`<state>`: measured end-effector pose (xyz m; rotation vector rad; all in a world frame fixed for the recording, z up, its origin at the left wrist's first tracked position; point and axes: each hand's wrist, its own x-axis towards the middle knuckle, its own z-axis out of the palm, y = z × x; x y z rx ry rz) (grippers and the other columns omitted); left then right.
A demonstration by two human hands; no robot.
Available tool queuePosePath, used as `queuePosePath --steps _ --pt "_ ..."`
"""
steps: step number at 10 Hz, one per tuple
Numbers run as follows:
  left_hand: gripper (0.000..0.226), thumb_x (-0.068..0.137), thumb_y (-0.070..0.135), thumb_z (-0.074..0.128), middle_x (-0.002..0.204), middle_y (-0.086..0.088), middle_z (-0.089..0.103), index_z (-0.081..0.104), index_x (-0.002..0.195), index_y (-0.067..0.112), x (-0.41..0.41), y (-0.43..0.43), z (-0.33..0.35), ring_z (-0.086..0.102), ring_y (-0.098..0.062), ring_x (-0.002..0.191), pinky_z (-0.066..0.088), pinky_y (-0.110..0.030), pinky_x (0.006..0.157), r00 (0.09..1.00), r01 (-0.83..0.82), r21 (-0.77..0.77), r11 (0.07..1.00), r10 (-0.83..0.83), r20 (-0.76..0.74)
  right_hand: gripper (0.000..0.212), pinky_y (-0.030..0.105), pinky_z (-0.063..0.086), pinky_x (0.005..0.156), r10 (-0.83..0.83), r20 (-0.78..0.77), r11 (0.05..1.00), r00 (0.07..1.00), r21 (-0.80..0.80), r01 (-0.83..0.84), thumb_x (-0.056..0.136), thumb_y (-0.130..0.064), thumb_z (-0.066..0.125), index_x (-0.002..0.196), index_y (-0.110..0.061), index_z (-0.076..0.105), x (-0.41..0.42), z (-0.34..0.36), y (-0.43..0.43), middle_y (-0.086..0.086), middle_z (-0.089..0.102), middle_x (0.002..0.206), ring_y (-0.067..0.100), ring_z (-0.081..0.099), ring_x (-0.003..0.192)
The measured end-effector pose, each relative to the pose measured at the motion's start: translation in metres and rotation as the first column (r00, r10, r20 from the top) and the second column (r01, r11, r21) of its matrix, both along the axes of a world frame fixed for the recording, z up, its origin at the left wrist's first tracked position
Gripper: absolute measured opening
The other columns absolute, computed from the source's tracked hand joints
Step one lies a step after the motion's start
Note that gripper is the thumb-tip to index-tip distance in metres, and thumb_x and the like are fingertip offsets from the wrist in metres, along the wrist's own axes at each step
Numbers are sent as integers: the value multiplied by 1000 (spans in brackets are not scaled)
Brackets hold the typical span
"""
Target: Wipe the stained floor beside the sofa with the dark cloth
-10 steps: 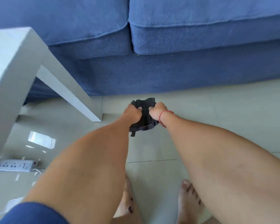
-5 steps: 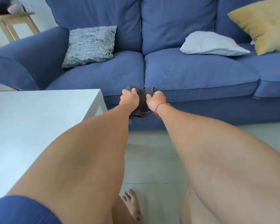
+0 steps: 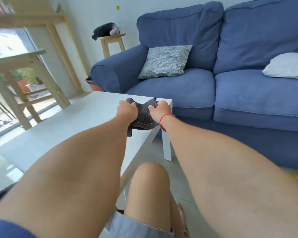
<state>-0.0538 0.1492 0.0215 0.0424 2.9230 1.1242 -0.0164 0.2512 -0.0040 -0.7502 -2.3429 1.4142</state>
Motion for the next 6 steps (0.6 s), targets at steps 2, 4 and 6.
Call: queuePosePath --steps 2,4,6 --pt "52 98 31 49 139 -21 44 33 136 -1 -11 -76 -27 47 -38 127 40 -41 102 996 -83 -123 989 87 26 34 36 46 93 98 91 994 991 39 -102 94 -28 54 119 -6 58 -22 -25 -65 15 62 125 35 58 114" --pt "57 91 40 56 131 -16 50 38 131 3 -10 -99 -55 49 -35 123 42 -39 93 996 -75 -377 923 86 13 37 40 36 99 93 209 778 973 595 -202 97 -35 47 127 -15 54 -21 -48 -66 11 49 132 30 42 124" --pt "48 94 41 39 133 -12 49 45 129 8 -18 -81 -59 40 -30 129 34 -44 101 988 -17 -481 877 -60 -145 41 44 29 105 130 109 856 986 489 -167 98 -38 35 118 -17 64 -23 -41 -56 10 45 141 31 39 128"
